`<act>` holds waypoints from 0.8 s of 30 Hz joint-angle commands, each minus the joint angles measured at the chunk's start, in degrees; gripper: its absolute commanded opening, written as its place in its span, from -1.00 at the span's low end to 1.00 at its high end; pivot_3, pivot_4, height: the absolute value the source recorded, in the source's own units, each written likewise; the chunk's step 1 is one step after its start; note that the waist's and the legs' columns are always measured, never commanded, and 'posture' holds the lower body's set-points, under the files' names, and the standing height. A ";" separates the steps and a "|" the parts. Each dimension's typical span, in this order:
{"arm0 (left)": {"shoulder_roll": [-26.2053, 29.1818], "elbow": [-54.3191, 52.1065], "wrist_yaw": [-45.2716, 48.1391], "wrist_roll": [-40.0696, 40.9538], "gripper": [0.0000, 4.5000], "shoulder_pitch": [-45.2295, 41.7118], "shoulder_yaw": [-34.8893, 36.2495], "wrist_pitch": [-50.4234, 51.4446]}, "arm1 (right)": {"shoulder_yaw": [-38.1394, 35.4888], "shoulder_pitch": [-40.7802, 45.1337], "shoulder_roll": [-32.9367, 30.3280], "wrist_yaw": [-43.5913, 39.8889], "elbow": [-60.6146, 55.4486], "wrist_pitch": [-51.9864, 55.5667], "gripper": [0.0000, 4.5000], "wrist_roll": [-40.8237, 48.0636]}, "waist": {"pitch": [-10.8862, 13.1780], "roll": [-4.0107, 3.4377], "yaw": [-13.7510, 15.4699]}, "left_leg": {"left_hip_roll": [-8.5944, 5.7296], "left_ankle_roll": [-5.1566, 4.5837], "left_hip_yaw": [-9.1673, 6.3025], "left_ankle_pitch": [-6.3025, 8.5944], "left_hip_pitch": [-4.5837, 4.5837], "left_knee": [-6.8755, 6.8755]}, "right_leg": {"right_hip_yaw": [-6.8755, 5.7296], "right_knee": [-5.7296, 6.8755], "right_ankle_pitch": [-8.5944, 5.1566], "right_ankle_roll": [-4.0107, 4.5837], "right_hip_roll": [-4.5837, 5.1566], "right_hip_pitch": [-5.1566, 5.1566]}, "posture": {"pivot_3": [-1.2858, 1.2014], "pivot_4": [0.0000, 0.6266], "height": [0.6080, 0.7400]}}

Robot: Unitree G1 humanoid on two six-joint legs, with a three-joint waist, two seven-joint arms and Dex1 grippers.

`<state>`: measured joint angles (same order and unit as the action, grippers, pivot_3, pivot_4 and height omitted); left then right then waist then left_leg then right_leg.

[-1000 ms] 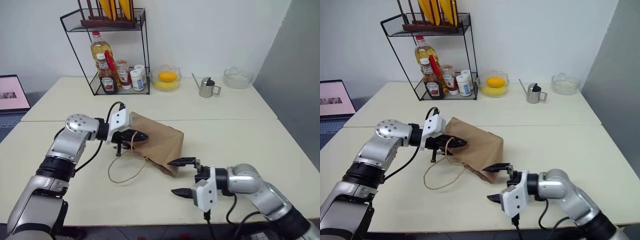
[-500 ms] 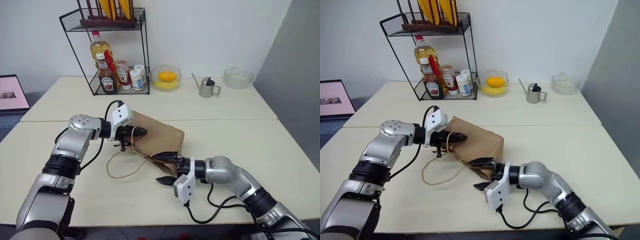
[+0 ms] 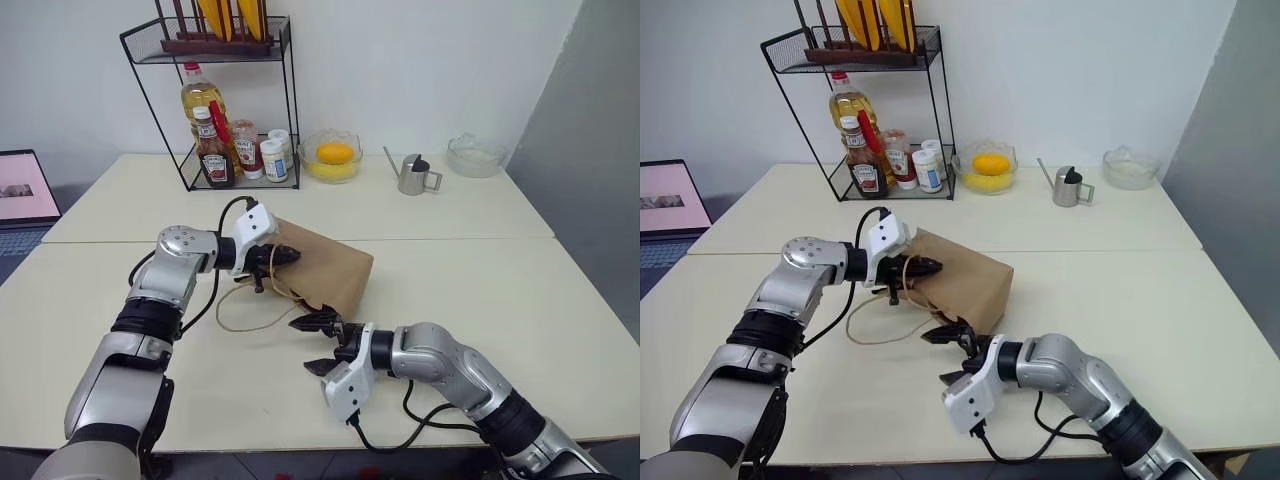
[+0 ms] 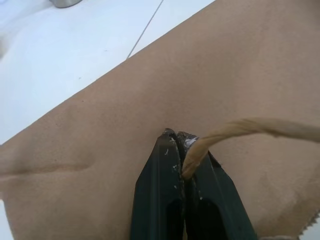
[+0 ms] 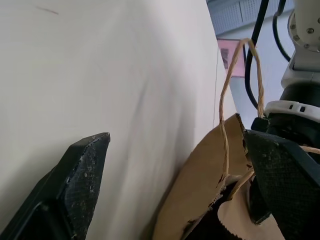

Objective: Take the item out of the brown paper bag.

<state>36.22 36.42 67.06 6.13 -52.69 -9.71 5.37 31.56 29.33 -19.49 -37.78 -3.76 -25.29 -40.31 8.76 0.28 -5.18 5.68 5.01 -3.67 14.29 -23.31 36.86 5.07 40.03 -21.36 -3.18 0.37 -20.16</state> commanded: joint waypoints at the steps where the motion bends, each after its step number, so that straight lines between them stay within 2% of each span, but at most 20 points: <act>1: 0.07 0.52 -0.05 -0.59 -0.98 -0.80 1.23 -1.07 | 1.09 2.51 3.25 2.68 1.51 3.80 1.00 -3.88 | 0.00 0.00 -0.07 | 0.00 0.00 0.00 0.00 0.02 -0.01 | 0.00 0.01 0.00 0.00 0.00 -0.01 | 0.03 -0.52 1.00; 12: 0.77 -1.00 0.57 -0.30 -0.98 -0.01 2.04 -1.01 | 3.87 10.04 10.04 6.24 11.00 8.31 1.00 -5.76 | 0.00 0.00 -0.52 | 0.00 0.01 0.00 0.00 0.07 -0.03 | 0.00 0.06 0.00 0.00 0.00 -0.01 | 0.03 -0.52 1.00; 15: 0.95 -1.40 0.49 -0.33 -1.00 0.02 2.35 -0.86 | 4.68 9.26 9.38 4.48 10.22 8.03 0.75 -4.23 | 0.00 0.00 -0.69 | 0.00 0.01 -0.01 0.00 0.06 -0.03 | -0.01 0.08 0.00 0.00 0.00 -0.01 | 0.03 -0.52 1.00; 24: 0.96 -1.70 0.14 -0.57 -1.00 -0.11 2.94 -0.69 | 4.68 8.40 8.71 3.34 8.78 8.85 -0.67 -2.61 | 0.00 0.00 -1.08 | 0.01 0.00 -0.01 0.00 0.06 -0.04 | -0.01 0.07 0.00 0.00 0.00 0.00 | 0.03 -0.52 1.00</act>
<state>36.35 36.28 67.67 5.62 -52.49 -8.11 4.71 36.25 37.39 -11.14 -34.44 7.14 -16.63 -43.70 8.76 0.28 -6.26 5.68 5.01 -3.68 14.29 -23.25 36.82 5.06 40.10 -21.36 -3.18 0.37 -20.16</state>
